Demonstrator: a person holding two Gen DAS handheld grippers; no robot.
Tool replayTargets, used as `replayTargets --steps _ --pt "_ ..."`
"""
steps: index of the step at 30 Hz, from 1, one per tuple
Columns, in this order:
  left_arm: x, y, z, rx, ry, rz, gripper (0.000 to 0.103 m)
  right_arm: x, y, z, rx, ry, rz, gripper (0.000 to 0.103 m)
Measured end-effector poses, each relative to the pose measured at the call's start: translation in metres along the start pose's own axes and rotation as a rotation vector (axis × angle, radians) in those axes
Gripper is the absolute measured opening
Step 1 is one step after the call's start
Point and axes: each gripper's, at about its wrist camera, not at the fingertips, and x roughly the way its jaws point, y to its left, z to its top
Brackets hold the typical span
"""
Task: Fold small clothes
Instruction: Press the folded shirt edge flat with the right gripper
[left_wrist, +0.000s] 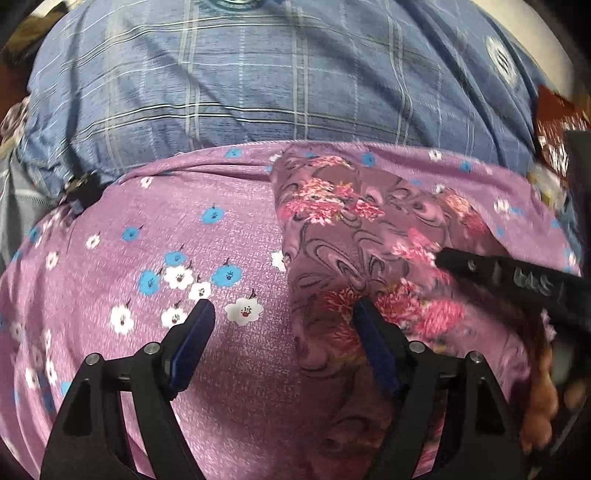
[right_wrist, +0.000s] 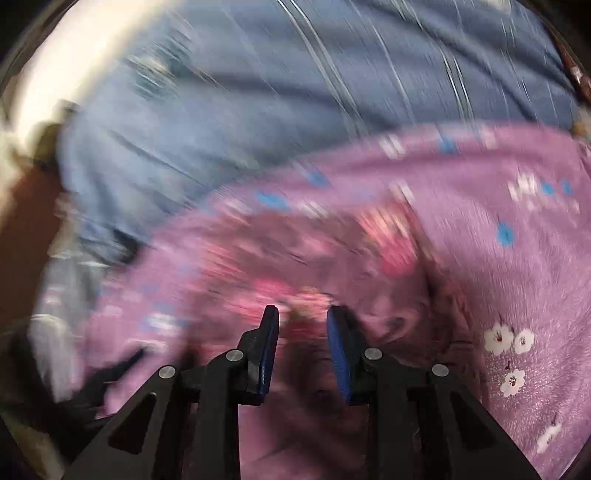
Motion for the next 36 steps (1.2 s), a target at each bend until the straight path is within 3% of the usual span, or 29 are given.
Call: replayTargets --steps 3,6,11,14,17,18,21,24,30,36 --pt "0.009 0.004 0.001 0.006 0.020 -0.007 0.090 0.004 -0.004 0.004 0.011 -0.017 0.007 0.028" --pt "0.003 0.012 0.004 -0.046 0.019 -0.023 0.090 -0.017 0.007 -0.005 -0.060 -0.102 -0.034 0.032" --pt "-0.031 0.014 0.008 -0.051 -0.127 0.032 0.090 -0.044 0.004 -0.021 -0.097 -0.162 -0.017 0.033" --pt "-0.027 0.015 0.008 -0.053 -0.103 0.056 0.090 -0.058 0.002 -0.033 -0.119 -0.199 -0.054 0.033" --pt "0.003 0.004 -0.001 0.025 0.012 0.113 0.090 -0.049 -0.003 -0.046 -0.147 -0.128 -0.076 0.033" --pt "0.004 0.003 -0.002 0.020 -0.003 0.116 0.090 -0.039 -0.005 -0.048 -0.150 -0.087 -0.090 0.033" --pt "-0.005 0.002 0.003 0.012 -0.019 0.067 0.090 -0.038 -0.008 -0.046 -0.146 -0.084 -0.080 0.032" --pt "-0.014 0.005 0.006 -0.004 -0.074 0.066 0.090 -0.047 -0.012 -0.041 -0.100 -0.124 -0.044 0.033" --pt "-0.018 0.009 0.008 -0.032 -0.108 0.065 0.090 -0.053 0.002 -0.034 -0.122 -0.189 -0.130 0.034" --pt "-0.018 0.011 0.008 -0.039 -0.111 0.069 0.090 -0.046 0.017 -0.035 -0.150 -0.190 -0.182 0.034"
